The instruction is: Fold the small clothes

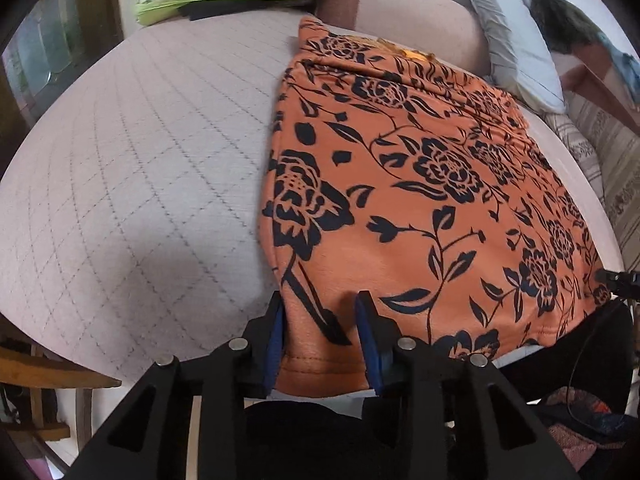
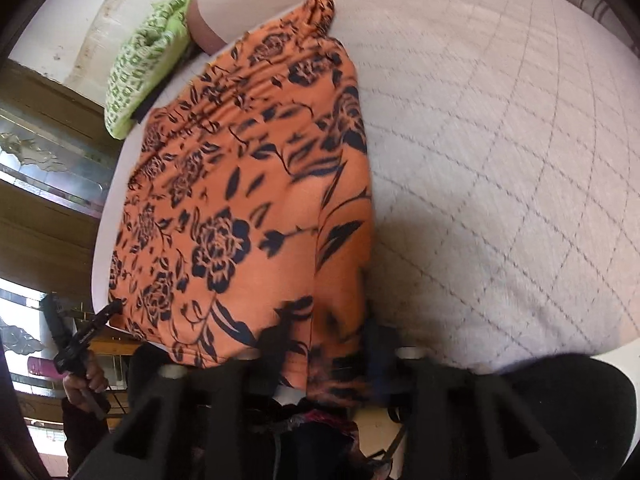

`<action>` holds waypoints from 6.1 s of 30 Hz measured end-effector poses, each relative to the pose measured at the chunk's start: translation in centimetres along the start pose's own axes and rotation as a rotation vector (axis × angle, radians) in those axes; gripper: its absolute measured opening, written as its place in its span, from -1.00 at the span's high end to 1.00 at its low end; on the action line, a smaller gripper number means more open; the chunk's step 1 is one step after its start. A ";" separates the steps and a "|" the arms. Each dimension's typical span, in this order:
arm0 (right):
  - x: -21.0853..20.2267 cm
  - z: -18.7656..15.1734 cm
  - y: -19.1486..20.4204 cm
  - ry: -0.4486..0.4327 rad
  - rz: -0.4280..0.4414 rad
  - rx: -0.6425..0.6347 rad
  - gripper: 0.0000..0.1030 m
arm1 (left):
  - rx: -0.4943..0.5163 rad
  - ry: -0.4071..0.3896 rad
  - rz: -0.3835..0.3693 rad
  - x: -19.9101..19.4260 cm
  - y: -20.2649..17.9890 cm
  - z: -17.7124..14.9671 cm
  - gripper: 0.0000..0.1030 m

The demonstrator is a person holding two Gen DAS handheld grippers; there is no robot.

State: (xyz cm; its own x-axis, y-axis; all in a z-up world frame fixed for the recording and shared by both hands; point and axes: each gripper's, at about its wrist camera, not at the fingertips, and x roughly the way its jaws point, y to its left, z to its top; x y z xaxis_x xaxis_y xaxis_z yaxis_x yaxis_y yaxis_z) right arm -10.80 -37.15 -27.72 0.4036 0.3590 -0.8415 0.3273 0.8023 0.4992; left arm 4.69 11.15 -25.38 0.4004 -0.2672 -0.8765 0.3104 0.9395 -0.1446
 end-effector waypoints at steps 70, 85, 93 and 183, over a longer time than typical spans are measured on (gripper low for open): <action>20.2 33.5 22.8 -0.199 -0.031 -0.294 0.49 | 0.075 -0.082 -0.093 11.5 -7.3 24.9 -0.24; 9.4 24.5 10.5 -0.352 -0.055 -0.243 0.41 | -0.209 -0.106 0.018 18.4 -2.6 38.4 -0.24; 10.1 23.0 8.1 -0.272 -0.074 -0.221 0.43 | -0.187 -0.113 -0.008 13.0 -2.7 31.8 -0.24; 8.4 12.0 21.5 -0.239 0.064 -0.272 0.76 | -0.959 -0.226 -0.392 4.9 2.3 6.0 -0.26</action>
State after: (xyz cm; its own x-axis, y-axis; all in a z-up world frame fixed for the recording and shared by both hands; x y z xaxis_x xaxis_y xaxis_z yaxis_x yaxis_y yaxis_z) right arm 9.93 -22.60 -21.56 0.6148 0.3171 -0.7221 0.0682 0.8908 0.4492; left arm 12.51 10.73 -27.24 0.6017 -0.5291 -0.5984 -0.3181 0.5285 -0.7871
